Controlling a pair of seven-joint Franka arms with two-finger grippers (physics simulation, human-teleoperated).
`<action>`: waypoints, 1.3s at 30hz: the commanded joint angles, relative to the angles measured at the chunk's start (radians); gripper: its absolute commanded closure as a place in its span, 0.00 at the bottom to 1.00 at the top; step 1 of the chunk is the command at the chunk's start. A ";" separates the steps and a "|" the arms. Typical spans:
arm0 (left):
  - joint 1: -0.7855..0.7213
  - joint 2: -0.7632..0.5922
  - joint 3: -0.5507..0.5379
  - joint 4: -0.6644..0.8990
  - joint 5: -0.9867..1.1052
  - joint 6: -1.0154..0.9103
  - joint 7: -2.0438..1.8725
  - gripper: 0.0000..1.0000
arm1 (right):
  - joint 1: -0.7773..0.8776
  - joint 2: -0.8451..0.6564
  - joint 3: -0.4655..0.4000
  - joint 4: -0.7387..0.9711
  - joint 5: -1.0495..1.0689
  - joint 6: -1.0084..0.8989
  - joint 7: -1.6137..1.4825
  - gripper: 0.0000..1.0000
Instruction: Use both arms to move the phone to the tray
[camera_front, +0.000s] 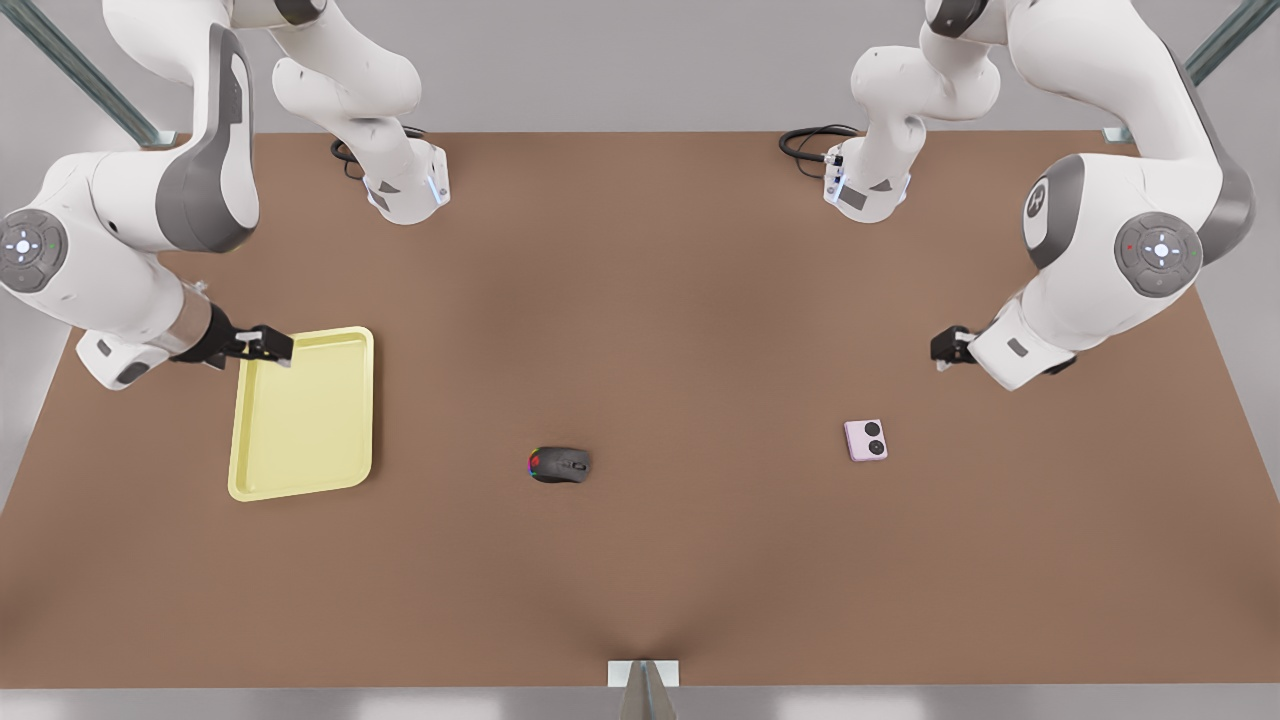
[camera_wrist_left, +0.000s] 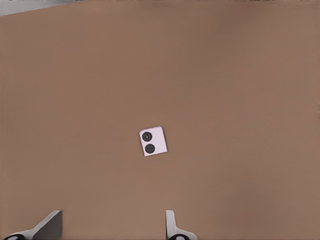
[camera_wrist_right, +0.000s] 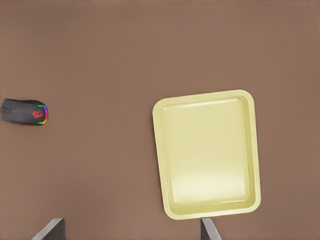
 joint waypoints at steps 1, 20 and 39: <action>0.000 0.001 0.000 0.000 0.002 0.028 -0.004 0.00 | 0.000 -0.001 0.000 0.001 0.001 0.037 0.000 0.00; -0.003 0.226 -0.012 -0.575 -0.084 0.846 -0.206 0.00 | 0.002 -0.001 0.001 0.010 0.002 0.036 -0.001 0.00; 0.026 0.381 -0.012 -0.543 -0.115 0.918 -0.191 0.00 | 0.003 0.005 0.008 0.033 0.001 0.023 -0.003 0.00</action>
